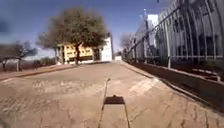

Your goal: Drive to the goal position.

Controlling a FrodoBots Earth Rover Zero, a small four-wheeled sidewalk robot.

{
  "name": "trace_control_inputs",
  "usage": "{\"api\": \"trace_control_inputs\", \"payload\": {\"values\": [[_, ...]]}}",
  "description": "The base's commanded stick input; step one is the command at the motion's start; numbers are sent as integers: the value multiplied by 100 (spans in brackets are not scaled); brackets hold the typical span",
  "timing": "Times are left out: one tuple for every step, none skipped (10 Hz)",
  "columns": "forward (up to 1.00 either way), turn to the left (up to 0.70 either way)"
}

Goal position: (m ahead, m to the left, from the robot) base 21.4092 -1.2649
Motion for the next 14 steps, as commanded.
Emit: {"api": "trace_control_inputs", "payload": {"values": [[100,0],[100,0],[100,0],[100,0],[100,0],[100,0],[100,0],[100,0],[100,0],[100,0],[100,0],[100,0],[100,0],[100,0]]}}
